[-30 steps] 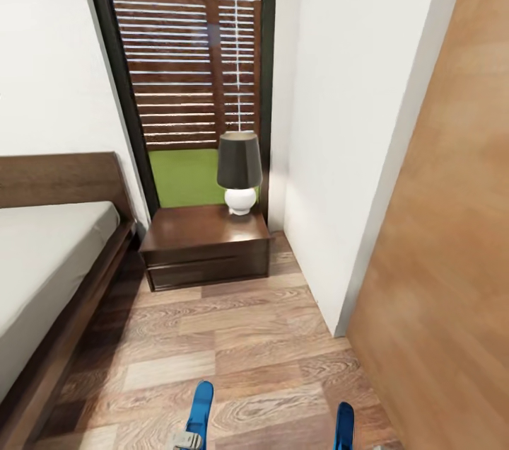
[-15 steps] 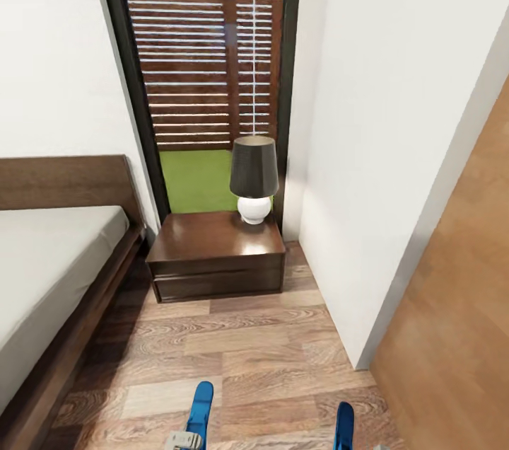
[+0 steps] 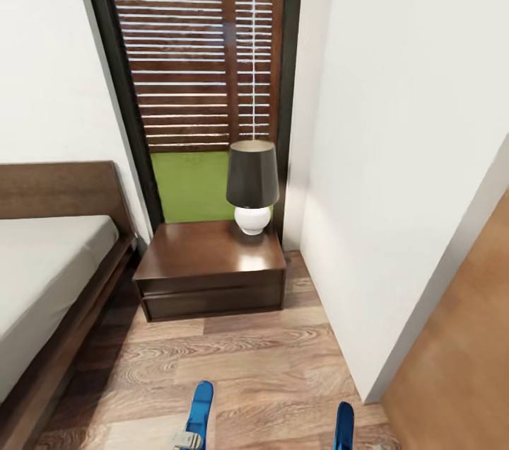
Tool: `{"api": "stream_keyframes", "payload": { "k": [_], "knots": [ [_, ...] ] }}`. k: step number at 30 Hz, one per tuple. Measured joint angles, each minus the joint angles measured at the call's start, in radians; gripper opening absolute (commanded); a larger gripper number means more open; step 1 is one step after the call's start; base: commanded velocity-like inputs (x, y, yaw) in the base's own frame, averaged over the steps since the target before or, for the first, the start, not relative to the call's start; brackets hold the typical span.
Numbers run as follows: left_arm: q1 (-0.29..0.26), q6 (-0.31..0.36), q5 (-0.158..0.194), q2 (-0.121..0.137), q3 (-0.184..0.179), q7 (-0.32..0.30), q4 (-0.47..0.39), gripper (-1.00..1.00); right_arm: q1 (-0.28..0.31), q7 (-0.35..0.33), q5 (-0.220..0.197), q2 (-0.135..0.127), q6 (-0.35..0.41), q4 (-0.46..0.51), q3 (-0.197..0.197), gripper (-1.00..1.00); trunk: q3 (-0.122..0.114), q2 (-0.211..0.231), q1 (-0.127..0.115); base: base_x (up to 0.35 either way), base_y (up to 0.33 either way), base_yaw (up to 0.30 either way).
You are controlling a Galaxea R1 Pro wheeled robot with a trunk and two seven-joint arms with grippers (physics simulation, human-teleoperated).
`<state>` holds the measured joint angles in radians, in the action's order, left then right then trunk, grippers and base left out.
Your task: In the bedroom, move the book from the bed onto either nightstand, and place the two sandals side by side next to the bed.
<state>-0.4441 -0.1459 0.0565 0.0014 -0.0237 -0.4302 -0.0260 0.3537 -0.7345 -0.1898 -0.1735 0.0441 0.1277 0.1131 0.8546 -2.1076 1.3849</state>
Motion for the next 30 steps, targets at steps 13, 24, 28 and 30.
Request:
{"api": "stream_keyframes", "payload": {
  "k": [13,24,28,30],
  "knots": [
    [0.000,0.000,0.000,0.000,0.000,0.000,0.000,-1.00,0.000,0.000,0.000,0.000,0.000,0.000,0.000,-1.00,0.000,0.000,0.000,0.298,-0.130,0.010],
    [0.000,0.000,0.001,0.000,0.000,0.001,0.000,-1.00,0.000,0.001,-0.001,0.000,0.000,0.000,0.000,-1.00,0.000,0.000,0.001,0.095,-0.043,0.258],
    [0.000,0.000,0.001,0.000,0.000,0.001,0.000,-1.00,0.000,0.001,-0.001,0.000,0.000,0.000,0.001,-1.00,0.000,0.000,0.001,0.002,-0.001,0.288],
    [0.000,0.000,0.001,0.000,0.000,0.001,0.000,-1.00,0.000,0.001,-0.001,0.000,0.000,0.000,0.001,-1.00,0.000,0.000,0.001,0.000,0.000,0.288]
  ]
}}
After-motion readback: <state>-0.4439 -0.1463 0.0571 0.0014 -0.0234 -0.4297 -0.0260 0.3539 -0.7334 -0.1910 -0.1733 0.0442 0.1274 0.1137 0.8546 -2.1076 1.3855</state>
